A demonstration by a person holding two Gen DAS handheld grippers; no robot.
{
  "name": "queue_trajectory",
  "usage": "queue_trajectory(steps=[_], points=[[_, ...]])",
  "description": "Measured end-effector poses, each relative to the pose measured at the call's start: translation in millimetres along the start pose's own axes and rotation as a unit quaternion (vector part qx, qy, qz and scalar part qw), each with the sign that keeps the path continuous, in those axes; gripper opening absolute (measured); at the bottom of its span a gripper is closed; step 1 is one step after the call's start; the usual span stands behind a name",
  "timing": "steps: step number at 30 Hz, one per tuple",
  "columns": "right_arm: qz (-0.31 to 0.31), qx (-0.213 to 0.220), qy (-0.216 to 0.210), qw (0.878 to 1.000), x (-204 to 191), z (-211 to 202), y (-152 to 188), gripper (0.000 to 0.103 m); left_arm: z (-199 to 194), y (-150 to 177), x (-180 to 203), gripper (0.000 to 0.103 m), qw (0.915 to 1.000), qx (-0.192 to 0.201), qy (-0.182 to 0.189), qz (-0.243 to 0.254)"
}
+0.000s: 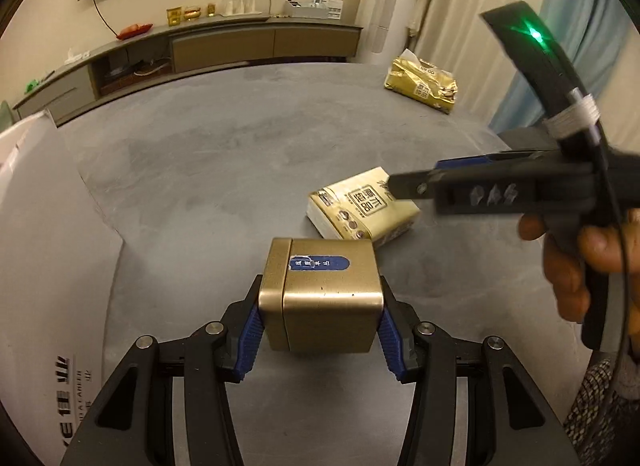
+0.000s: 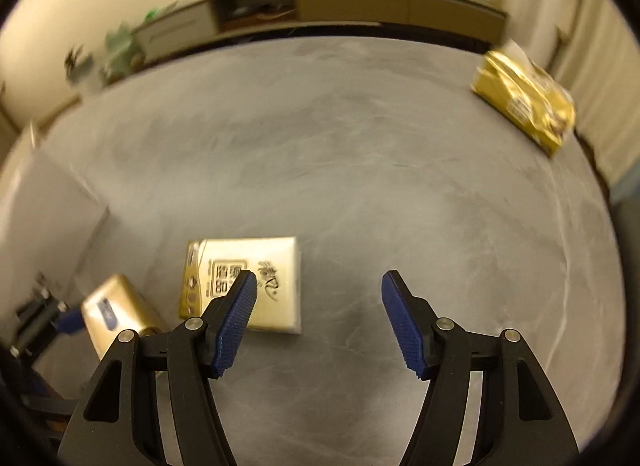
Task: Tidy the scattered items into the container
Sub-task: 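Lift the gold tin and tissue pack and carry them over the box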
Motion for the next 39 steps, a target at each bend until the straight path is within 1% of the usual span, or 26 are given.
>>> queue_trajectory(steps=[1, 2, 5, 6, 7, 8, 9, 10, 11, 13, 14, 15, 16, 17, 19, 21, 22, 23, 28, 30, 33, 35, 36, 37, 38, 39], points=[[0.004, 0.002, -0.018, 1.0, -2, -1, -1, 0.068, -1, 0, -2, 0.052, 1.0, 0.001, -0.007, -0.002], [-0.001, 0.001, -0.026, 1.0, -5, -1, -1, 0.068, -1, 0, -5, 0.052, 0.9999, 0.001, -0.013, -0.005], [-0.028, -0.006, -0.006, 1.0, -15, 7, 0, 0.068, -1, -1, -15, 0.052, 0.9994, -0.002, -0.028, -0.021], [-0.024, -0.019, -0.013, 0.999, -17, 10, 2, 0.068, -1, -1, -17, 0.052, 0.9991, -0.002, -0.032, -0.026], [-0.001, -0.046, -0.051, 0.998, -18, 11, 7, 0.068, -1, -1, -20, 0.052, 0.9988, -0.001, -0.037, -0.032], [0.026, -0.07, -0.095, 0.993, -18, 8, 13, 0.069, -3, -2, -24, 0.052, 0.9985, 0.001, -0.04, -0.038], [0.052, -0.081, -0.153, 0.983, -19, 0, 17, 0.069, -3, -3, -27, 0.052, 0.9982, 0.004, -0.042, -0.043], [0.058, -0.076, -0.184, 0.978, -21, -9, 17, 0.068, -4, -4, -30, 0.052, 0.998, 0.005, -0.041, -0.048], [0.039, -0.056, -0.168, 0.983, -24, -19, 15, 0.068, -5, -5, -33, 0.052, 0.9977, 0.006, -0.039, -0.054], [-0.014, -0.006, -0.102, 0.995, -28, -31, 9, 0.068, -5, -6, -36, 0.052, 0.9975, 0.007, -0.036, -0.061], [-0.049, 0.015, -0.07, 0.996, -31, -31, 6, 0.068, -4, -6, -36, 0.052, 0.9974, 0.006, -0.036, -0.062], [-0.083, 0.023, -0.049, 0.995, -35, -28, 3, 0.068, -4, -6, -36, 0.052, 0.9974, 0.004, -0.038, -0.061], [-0.111, 0.02, -0.045, 0.993, -40, -21, 3, 0.068, -3, -5, -36, 0.052, 0.9975, 0.003, -0.039, -0.059], [-0.123, 0.01, -0.052, 0.991, -43, -14, 2, 0.068, -4, -5, -36, 0.052, 0.9975, 0.003, -0.041, -0.058], [-0.092, -0.005, -0.082, 0.992, -43, -3, 1, 0.068, -5, -5, -38, 0.052, 0.9972, 0.005, -0.047, -0.057], [-0.034, -0.023, -0.101, 0.994, -42, 10, 0, 0.068, -6, -5, -40, 0.052, 0.9969, 0.008, -0.054, -0.057], [-0.019, -0.026, -0.097, 0.995, -43, 16, 0, 0.068, -5, -4, -41, 0.052, 0.9967, 0.008, -0.057, -0.057], [-0.017, -0.025, -0.092, 0.995, -47, 21, 1, 0.069, -4, -4, -42, 0.052, 0.9967, 0.007, -0.058, -0.056], [-0.048, -0.025, -0.068, 0.996, -70, 42, 8, 0.069, 6, 2, -41, 0.052, 0.9964, -0.003, -0.074, -0.042], [-0.066, -0.011, -0.045, 0.997, -78, 44, 12, 0.069, 12, 6, -41, 0.052, 0.9961, -0.014, -0.077, -0.039], [-0.09, -0.003, -0.018, 0.996, -82, 45, 16, 0.069, 20, 11, -45, 0.053, 0.9948, -0.027, -0.085, -0.048], [-0.09, -0.004, -0.008, 0.996, -79, 45, 17, 0.068, 21, 11, -43, 0.053, 0.9948, -0.023, -0.091, -0.04], [-0.095, -0.005, 0.001, 0.995, -77, 44, 17, 0.067, 22, 10, -43, 0.053, 0.9948, -0.021, -0.093, -0.038], [-0.096, -0.005, 0.006, 0.995, -74, 42, 18, 0.064, 22, 10, -44, 0.053, 0.9948, -0.019, -0.092, -0.04], [-0.094, -0.004, 0.009, 0.995, -72, 40, 18, 0.054, 22, 9, -45, 0.053, 0.9952, -0.018, -0.087, -0.041], [-0.092, -0.006, 0.008, 0.996, -69, 39, 17, 0.054, 22, 9, -45, 0.052, 0.9956, -0.015, -0.083, -0.041]])
Point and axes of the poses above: each gripper's, at about its wrist camera, not at the fingertips, and z roughly the way its jaws point, x to its right, y to its underside, the point moved 2 cm from there along z, roughly the way its jaws point, and after that the axes turned 1 degree about x, right-handed, at the moved point
